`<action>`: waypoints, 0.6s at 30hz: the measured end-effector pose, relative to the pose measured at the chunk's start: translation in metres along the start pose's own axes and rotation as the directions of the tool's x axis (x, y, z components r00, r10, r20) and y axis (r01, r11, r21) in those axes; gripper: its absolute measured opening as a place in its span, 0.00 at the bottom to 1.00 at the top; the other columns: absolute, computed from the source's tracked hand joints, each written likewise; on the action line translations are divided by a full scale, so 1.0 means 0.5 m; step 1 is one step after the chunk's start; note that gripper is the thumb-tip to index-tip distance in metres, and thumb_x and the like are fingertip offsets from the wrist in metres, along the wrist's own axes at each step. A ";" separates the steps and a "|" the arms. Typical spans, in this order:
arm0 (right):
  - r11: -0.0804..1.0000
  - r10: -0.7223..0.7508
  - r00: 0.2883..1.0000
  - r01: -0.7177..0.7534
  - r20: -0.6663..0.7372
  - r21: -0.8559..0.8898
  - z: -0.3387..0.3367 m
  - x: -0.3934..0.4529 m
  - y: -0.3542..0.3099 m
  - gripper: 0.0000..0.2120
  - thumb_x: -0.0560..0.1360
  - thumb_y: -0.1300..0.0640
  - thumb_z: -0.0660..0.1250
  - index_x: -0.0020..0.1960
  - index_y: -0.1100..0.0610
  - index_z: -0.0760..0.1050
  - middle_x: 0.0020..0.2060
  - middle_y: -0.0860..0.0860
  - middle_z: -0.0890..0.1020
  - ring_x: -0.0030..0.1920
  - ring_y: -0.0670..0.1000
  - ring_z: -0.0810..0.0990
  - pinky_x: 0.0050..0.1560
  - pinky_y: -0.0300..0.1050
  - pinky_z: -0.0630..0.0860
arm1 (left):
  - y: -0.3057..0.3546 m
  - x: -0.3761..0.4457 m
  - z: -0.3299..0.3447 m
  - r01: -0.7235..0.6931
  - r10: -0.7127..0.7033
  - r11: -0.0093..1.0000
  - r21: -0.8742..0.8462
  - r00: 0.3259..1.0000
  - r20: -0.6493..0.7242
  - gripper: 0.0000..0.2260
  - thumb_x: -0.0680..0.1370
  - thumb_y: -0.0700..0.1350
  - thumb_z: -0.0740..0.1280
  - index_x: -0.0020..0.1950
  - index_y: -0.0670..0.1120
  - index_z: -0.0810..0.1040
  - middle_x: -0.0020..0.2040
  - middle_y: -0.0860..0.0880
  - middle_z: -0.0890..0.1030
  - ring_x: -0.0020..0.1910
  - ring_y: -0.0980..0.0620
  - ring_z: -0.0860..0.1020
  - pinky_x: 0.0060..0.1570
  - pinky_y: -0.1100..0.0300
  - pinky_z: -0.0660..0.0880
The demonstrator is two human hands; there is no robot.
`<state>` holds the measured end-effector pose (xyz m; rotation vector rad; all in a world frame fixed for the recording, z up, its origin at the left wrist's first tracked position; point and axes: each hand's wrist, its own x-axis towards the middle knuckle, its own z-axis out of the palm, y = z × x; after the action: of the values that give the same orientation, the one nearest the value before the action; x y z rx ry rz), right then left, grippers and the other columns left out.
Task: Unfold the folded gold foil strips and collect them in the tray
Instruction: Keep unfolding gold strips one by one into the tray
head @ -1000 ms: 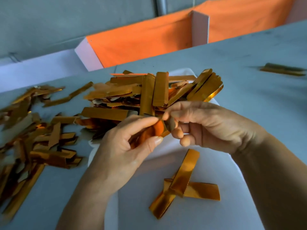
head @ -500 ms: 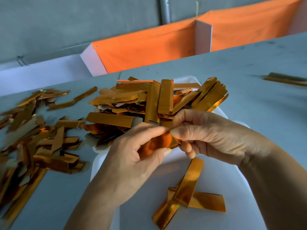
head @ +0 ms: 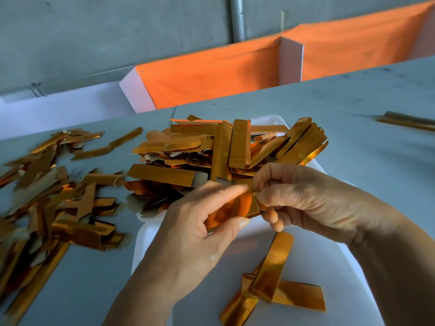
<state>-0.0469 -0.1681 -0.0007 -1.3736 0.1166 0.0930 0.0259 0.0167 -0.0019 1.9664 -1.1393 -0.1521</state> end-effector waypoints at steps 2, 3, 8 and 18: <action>0.999 -0.015 0.999 0.015 -0.033 -0.029 0.001 0.001 0.002 0.05 0.74 0.68 0.65 0.44 0.60 0.74 0.27 0.55 0.77 0.26 0.49 0.75 0.28 0.37 0.76 | 0.000 -0.001 0.002 -0.015 0.015 1.000 0.009 0.999 -0.032 0.16 0.71 0.50 0.71 0.58 0.58 0.78 0.52 0.64 0.78 0.54 0.63 0.77 0.46 0.76 0.71; 0.999 -0.029 0.999 0.027 -0.042 -0.039 0.002 0.002 0.003 0.04 0.74 0.68 0.65 0.44 0.60 0.74 0.27 0.55 0.77 0.27 0.49 0.75 0.29 0.37 0.76 | 0.000 -0.001 0.003 -0.029 0.031 0.999 0.030 0.998 -0.049 0.15 0.72 0.48 0.72 0.57 0.57 0.78 0.50 0.63 0.78 0.53 0.62 0.77 0.46 0.76 0.71; 0.999 -0.046 0.999 0.046 0.009 -0.018 -0.004 -0.002 0.002 0.01 0.73 0.64 0.67 0.44 0.61 0.75 0.30 0.55 0.78 0.29 0.49 0.77 0.31 0.38 0.77 | 0.004 -0.001 0.002 -0.086 0.094 0.991 0.106 0.993 -0.072 0.14 0.71 0.49 0.69 0.56 0.53 0.81 0.51 0.61 0.79 0.53 0.61 0.77 0.47 0.75 0.71; 0.989 -0.059 0.996 0.049 0.067 0.136 -0.003 0.005 0.012 0.09 0.68 0.56 0.70 0.46 0.59 0.77 0.29 0.50 0.74 0.25 0.45 0.73 0.26 0.36 0.71 | -0.001 0.004 -0.002 -0.121 0.113 0.987 -0.107 0.990 -0.081 0.15 0.71 0.45 0.69 0.58 0.49 0.80 0.54 0.57 0.82 0.55 0.58 0.79 0.53 0.67 0.75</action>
<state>-0.0453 -0.1684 -0.0070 -1.2363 0.0256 0.0871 0.0278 0.0159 -0.0009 1.7872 -1.1694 -0.0778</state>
